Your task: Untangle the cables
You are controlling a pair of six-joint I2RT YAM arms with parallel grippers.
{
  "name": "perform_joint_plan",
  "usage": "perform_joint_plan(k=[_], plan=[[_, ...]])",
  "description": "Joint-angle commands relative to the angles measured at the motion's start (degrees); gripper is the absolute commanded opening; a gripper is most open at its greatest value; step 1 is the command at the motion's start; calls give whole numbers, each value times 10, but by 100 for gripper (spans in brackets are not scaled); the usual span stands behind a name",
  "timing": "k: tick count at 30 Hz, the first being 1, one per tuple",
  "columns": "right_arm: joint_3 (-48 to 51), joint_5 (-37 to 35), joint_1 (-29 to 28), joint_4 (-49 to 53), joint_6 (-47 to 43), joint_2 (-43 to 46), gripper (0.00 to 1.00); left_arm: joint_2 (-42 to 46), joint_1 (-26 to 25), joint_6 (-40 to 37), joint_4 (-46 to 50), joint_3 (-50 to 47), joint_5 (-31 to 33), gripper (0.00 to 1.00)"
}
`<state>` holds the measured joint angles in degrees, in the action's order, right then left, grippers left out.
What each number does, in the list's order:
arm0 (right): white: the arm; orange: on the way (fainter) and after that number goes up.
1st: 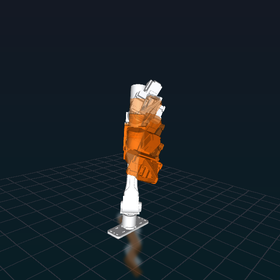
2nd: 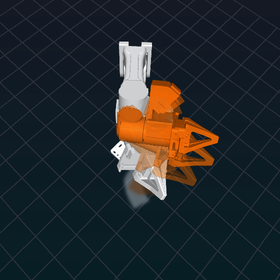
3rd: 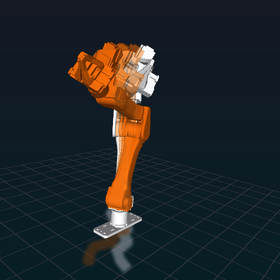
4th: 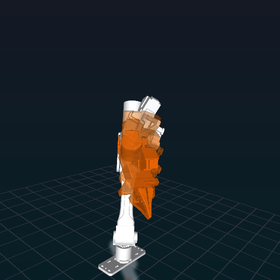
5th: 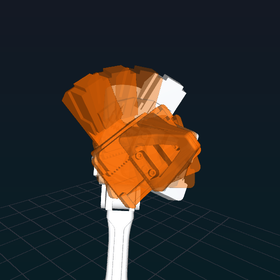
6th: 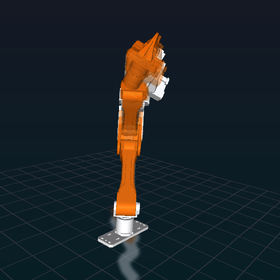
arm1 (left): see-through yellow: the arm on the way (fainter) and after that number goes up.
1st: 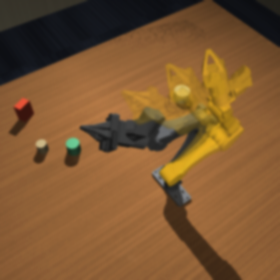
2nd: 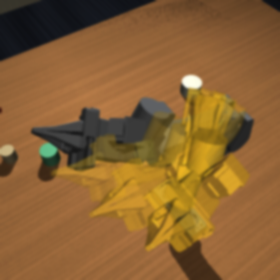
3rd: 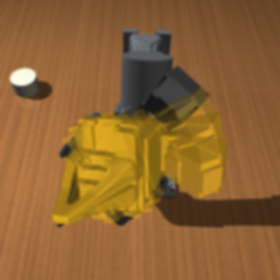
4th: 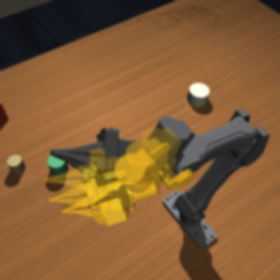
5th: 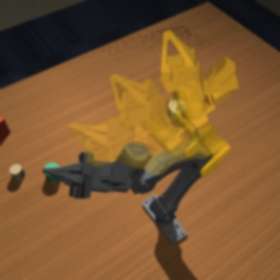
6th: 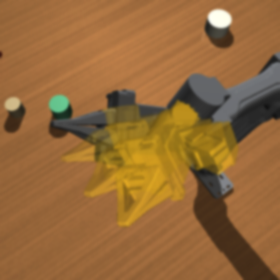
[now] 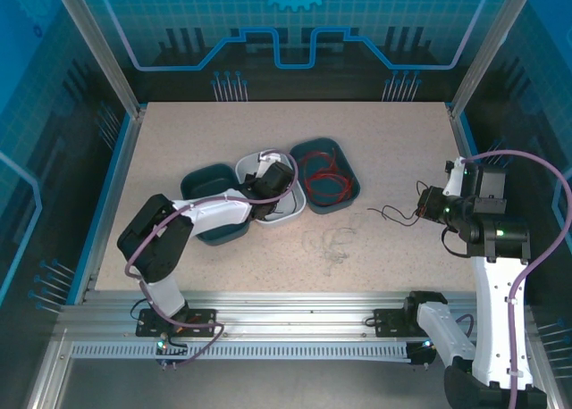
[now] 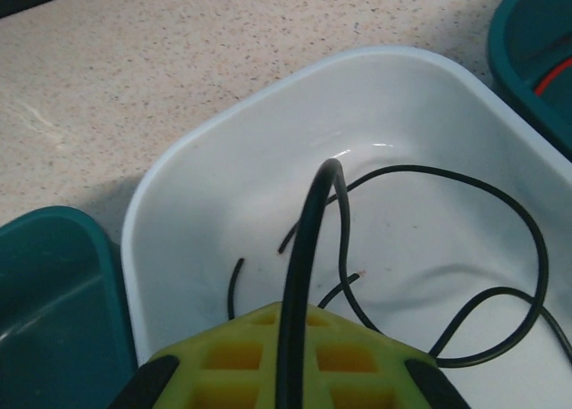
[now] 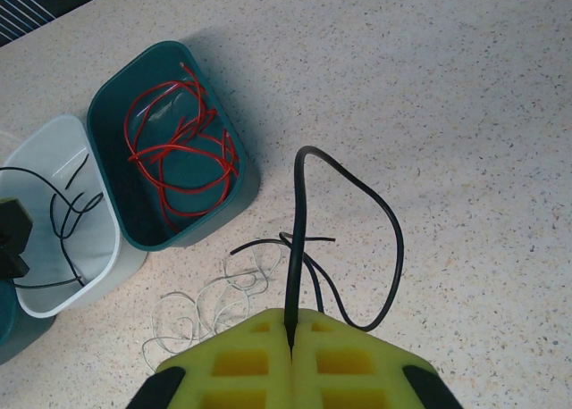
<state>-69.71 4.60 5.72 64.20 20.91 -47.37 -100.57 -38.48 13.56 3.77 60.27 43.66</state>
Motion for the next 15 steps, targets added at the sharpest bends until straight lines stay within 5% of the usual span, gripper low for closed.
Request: perform_joint_plan(k=[1,15], plan=[[-1,16,6,-2,-4,5,0,-17,-3,21,-21,18,-32,5],[-10,14,-28,-5,-5,5,0,-21,-4,-8,-33,35,-30,65]])
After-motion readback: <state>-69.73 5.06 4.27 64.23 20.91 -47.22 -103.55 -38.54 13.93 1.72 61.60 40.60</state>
